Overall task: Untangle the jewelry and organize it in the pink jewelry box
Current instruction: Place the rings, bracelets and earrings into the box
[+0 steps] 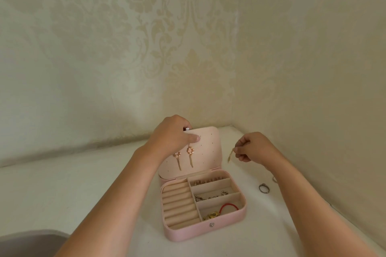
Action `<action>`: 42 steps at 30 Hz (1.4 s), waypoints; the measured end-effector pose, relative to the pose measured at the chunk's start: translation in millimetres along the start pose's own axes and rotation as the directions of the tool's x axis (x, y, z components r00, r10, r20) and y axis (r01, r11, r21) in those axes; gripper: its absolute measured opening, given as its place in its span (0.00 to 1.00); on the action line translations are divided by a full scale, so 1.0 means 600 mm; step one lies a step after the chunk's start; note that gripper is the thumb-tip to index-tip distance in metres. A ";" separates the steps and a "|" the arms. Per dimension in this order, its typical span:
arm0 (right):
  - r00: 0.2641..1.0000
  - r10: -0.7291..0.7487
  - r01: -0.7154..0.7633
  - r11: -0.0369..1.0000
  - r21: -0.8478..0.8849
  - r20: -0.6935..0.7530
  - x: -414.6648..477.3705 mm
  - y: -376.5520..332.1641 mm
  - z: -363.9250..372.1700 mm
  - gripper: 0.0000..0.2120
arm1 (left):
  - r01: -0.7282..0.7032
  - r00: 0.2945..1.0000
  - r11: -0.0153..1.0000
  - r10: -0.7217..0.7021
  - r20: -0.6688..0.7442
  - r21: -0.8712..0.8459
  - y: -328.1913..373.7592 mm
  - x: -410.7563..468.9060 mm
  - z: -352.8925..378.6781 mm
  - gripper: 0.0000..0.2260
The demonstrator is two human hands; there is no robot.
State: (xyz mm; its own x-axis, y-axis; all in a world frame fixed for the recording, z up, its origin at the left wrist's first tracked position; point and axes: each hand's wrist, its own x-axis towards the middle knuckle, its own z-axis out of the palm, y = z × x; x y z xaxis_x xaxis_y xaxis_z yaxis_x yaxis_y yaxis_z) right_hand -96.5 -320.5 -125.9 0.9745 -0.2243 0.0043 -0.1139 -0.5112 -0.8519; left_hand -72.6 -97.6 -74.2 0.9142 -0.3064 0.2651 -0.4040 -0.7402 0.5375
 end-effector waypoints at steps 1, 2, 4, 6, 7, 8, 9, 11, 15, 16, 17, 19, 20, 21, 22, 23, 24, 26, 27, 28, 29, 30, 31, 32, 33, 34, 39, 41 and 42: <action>1.000 0.009 -0.009 1.000 -0.020 0.003 0.000 0.002 0.000 0.09 | 0.002 1.000 1.000 -0.002 -0.001 0.001 0.000 0.000 0.000 0.10; 1.000 0.019 -0.019 0.999 -0.043 0.011 0.001 0.005 0.001 0.09 | 0.004 1.000 1.000 -0.004 -0.004 0.006 -0.001 0.001 0.000 0.10; 1.000 0.019 -0.017 0.992 -0.128 0.018 0.002 0.010 0.002 0.10 | 0.010 1.000 1.000 -0.010 -0.007 0.021 -0.002 0.001 0.001 0.10; 1.000 0.005 -0.005 0.982 -0.189 0.001 0.004 0.012 0.001 0.10 | 0.018 1.000 0.999 -0.018 -0.002 0.030 -0.004 0.002 0.002 0.11; 1.000 -0.004 0.003 0.983 -0.184 -0.005 0.004 0.011 0.001 0.10 | 0.019 1.000 0.999 -0.020 0.002 0.034 -0.004 0.001 0.003 0.11; 1.000 -0.014 0.013 0.987 -0.158 -0.004 0.004 0.009 0.001 0.10 | 0.018 1.000 0.999 -0.018 0.004 0.038 -0.004 0.000 0.003 0.10; 1.000 -0.028 0.028 0.993 -0.113 0.001 0.004 0.008 0.002 0.10 | 0.015 1.000 0.999 -0.016 0.005 0.038 -0.003 -0.001 0.002 0.10; 0.998 -0.054 0.054 0.999 0.003 0.012 0.003 0.004 0.005 0.09 | 0.008 1.000 1.000 -0.008 0.004 0.029 -0.002 -0.002 0.001 0.08; 0.996 -0.088 0.085 0.988 0.127 0.025 -0.002 -0.003 0.008 0.09 | -0.011 1.000 1.000 0.011 -0.003 -0.007 0.000 -0.004 0.000 0.03; 0.994 -0.098 0.093 0.987 0.128 0.037 -0.004 -0.005 0.007 0.09 | -0.015 1.000 1.000 0.015 -0.003 -0.012 0.000 -0.005 0.000 0.02; 0.993 -0.111 0.104 0.985 0.136 0.047 -0.006 -0.006 0.005 0.09 | -0.018 1.000 1.000 0.018 0.001 -0.011 0.000 -0.005 0.000 0.02; 0.990 -0.131 0.120 0.977 0.178 0.052 -0.009 -0.009 0.003 0.08 | -0.019 1.000 1.000 0.019 0.010 -0.009 -0.001 -0.005 0.000 0.02; 0.989 -0.141 0.128 0.971 0.201 0.053 -0.012 -0.012 0.001 0.08 | -0.019 1.000 1.000 0.019 0.013 -0.009 -0.002 -0.004 0.000 0.02; 0.987 -0.154 0.139 0.966 0.220 0.055 -0.015 -0.016 -0.001 0.08 | -0.021 1.000 1.000 0.021 0.016 -0.009 -0.002 -0.004 0.000 0.02; 0.984 -0.171 0.156 0.962 0.223 0.052 -0.018 -0.019 -0.001 0.09 | -0.023 1.000 1.000 0.024 0.019 -0.007 -0.002 -0.003 0.000 0.02; 0.981 -0.191 0.179 0.961 0.211 0.041 -0.020 -0.023 -0.001 0.11 | -0.024 1.000 1.000 0.024 0.021 -0.006 -0.003 -0.003 0.000 0.02; 0.976 -0.216 0.209 0.962 0.175 0.021 -0.023 -0.027 0.000 0.11 | -0.023 0.999 1.000 0.023 0.022 -0.006 -0.003 -0.002 0.000 0.02; 0.963 -0.269 0.270 0.959 0.082 -0.018 -0.029 -0.036 0.002 0.09 | -0.025 0.999 1.000 0.025 0.022 -0.001 -0.004 -0.001 0.000 0.02; 0.956 -0.292 0.293 0.954 0.067 -0.029 -0.033 -0.042 0.003 0.08 | -0.025 0.999 1.000 0.025 0.021 0.002 -0.005 -0.001 0.000 0.02; 0.951 -0.308 0.310 0.946 0.097 -0.035 -0.037 -0.047 0.004 0.08 | -0.024 1.000 1.000 0.024 0.020 0.002 -0.006 -0.001 0.000 0.02; 0.949 -0.313 0.315 0.933 0.175 -0.040 -0.041 -0.052 0.004 0.08 | -0.024 0.999 1.000 0.024 0.021 -0.002 -0.006 -0.001 0.000 0.02; 0.952 -0.303 0.299 0.912 0.281 -0.031 -0.044 -0.055 0.002 0.07 | -0.025 0.999 1.000 0.025 0.023 -0.005 -0.006 -0.001 -0.001 0.03; 0.960 -0.280 0.258 0.886 0.385 0.000 -0.047 -0.058 0.000 0.07 | -0.028 0.999 1.000 0.028 0.027 -0.008 -0.006 -0.001 -0.001 0.03; 0.968 -0.245 0.194 0.863 0.467 0.051 -0.050 -0.061 -0.002 0.08 | -0.031 0.999 0.999 0.031 0.031 -0.008 -0.006 -0.001 -0.001 0.03; 0.973 -0.200 0.111 0.842 0.529 0.113 -0.052 -0.064 -0.002 0.09 | -0.034 0.999 0.999 0.035 0.034 -0.008 -0.006 -0.001 -0.002 0.03; 0.973 -0.153 0.024 0.812 0.583 0.172 -0.053 -0.065 -0.001 0.09 | -0.037 0.999 0.999 0.037 0.036 -0.007 -0.006 -0.001 -0.002 0.03; 0.942 0.022 -0.310 0.442 0.842 0.336 -0.050 -0.066 0.006 0.07 | -0.031 0.998 0.999 0.032 0.045 -0.019 -0.005 0.000 -0.002 0.03; 0.933 0.024 -0.346 0.334 0.877 0.359 -0.051 -0.067 0.007 0.05 | -0.033 0.998 0.999 0.034 0.043 -0.022 -0.006 0.000 -0.002 0.03; 0.934 0.013 -0.342 0.316 0.885 0.356 -0.051 -0.068 0.008 0.05 | -0.033 0.999 0.999 0.034 0.042 -0.026 -0.006 0.000 -0.002 0.03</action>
State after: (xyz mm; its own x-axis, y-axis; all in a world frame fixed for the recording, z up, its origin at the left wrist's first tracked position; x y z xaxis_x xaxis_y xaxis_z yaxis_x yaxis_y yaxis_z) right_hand -120.8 -288.6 -93.9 0.9778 0.0795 -0.1937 -0.1982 0.6493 -0.7343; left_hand -71.3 -94.2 -74.9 0.9004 -0.3562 0.2496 -0.4346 -0.7137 0.5493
